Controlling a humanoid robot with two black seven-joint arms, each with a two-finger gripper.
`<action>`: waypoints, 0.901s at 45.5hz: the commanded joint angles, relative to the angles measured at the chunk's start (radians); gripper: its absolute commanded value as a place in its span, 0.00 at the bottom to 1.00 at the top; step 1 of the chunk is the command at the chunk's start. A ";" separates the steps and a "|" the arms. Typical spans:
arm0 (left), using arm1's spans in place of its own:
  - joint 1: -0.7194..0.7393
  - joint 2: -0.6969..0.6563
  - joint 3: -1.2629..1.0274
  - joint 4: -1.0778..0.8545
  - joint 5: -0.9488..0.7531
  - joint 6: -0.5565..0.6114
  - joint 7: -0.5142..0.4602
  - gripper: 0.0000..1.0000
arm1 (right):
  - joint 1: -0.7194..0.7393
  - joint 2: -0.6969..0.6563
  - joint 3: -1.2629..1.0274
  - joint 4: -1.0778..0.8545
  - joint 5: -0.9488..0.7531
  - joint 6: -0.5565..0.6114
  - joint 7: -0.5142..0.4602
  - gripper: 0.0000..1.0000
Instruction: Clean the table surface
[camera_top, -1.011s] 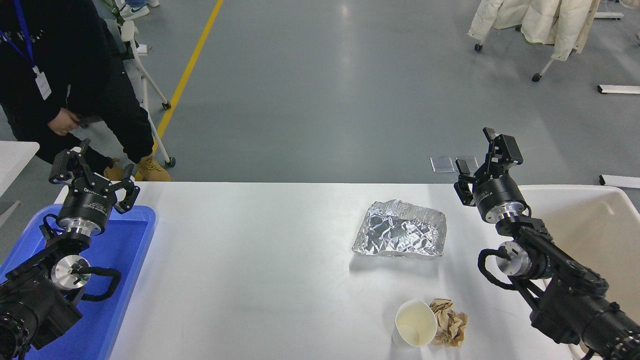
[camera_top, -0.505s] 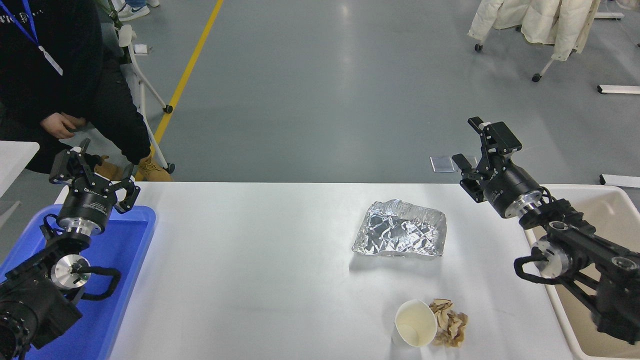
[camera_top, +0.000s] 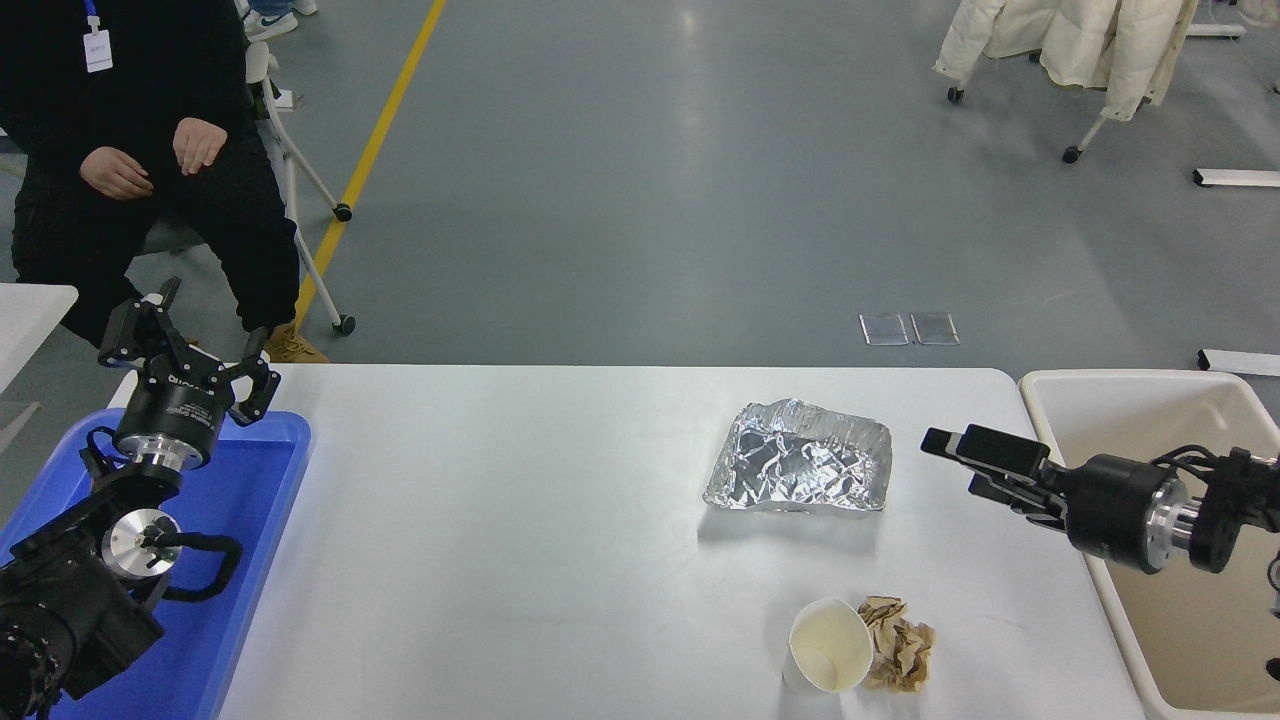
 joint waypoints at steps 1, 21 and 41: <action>0.000 0.000 0.000 0.001 0.000 0.000 0.000 1.00 | 0.029 -0.084 -0.016 0.106 -0.196 0.135 -0.115 1.00; 0.000 0.000 0.000 -0.001 0.001 0.000 0.000 1.00 | 0.054 0.083 -0.049 0.106 -0.163 0.268 -0.294 1.00; 0.000 0.000 0.000 -0.001 0.001 0.000 0.000 1.00 | 0.038 0.251 -0.060 0.032 -0.149 0.261 -0.336 1.00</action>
